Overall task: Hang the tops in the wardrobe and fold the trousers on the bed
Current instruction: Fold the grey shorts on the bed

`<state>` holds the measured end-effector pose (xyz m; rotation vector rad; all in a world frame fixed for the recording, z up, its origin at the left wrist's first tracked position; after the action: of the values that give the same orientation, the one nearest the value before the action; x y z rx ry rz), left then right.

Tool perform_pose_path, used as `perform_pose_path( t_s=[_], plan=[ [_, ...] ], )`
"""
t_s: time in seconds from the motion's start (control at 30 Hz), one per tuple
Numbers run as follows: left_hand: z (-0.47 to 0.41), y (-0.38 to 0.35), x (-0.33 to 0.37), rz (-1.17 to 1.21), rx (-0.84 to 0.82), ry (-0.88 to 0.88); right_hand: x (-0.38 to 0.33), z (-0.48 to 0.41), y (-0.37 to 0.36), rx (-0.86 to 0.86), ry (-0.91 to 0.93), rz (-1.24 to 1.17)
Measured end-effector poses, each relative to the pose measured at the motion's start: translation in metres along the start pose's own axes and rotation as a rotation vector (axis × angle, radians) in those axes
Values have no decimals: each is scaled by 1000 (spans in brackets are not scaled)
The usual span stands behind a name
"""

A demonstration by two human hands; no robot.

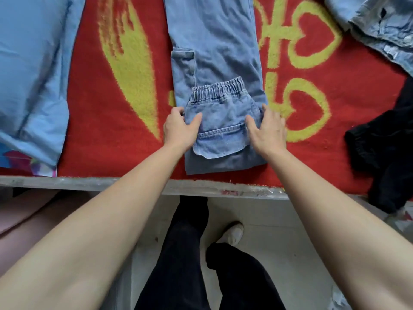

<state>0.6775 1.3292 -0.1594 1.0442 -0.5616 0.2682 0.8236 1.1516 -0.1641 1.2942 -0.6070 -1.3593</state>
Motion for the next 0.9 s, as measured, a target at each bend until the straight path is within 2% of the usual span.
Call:
perform_pose_path(
  t_s=[0.1,0.17,0.23,0.3,0.37,0.5,0.57,0.63,0.7,0.77,0.83,0.9],
  plan=[
    [-7,-6,3,-86,-51,-22,-7,-6,-2,-17,17,23],
    [-7,-4,6,-63,-18,-112,-12,-8,3,128,76,-52],
    [-6,1,11,58,97,-201,-17,-9,10,306,141,-136],
    [-10,3,17,164,199,-222,-26,-16,13,402,176,-198],
    [-21,-3,20,134,220,-190,-32,-29,6,362,172,-157],
    [-58,-21,16,-99,65,-27,-23,-59,-16,31,-10,-11],
    [-67,-22,16,-126,35,17,-24,-58,-14,17,-16,-20],
    [-58,-13,21,-126,97,-7,-26,-44,-7,96,145,51],
    [-35,1,29,-128,251,-230,-23,-23,3,181,371,140],
    [-4,11,32,-102,363,-573,-16,1,10,212,595,163],
    [27,10,24,-97,271,-833,-3,25,8,126,751,178],
    [49,-4,4,-289,41,-936,11,41,-1,-58,811,315]
  ],
)
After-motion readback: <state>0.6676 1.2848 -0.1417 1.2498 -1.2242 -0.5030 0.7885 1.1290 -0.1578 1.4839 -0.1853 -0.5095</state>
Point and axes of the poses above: each hand's wrist, its own z-axis away from the middle knuckle, its own y-axis out of the back of the hand, x = y × z, the point moved 3 cm from there along -z, towards the middle knuckle, and after that the axes turned 13 degrees about x, right-handed, at the moved point
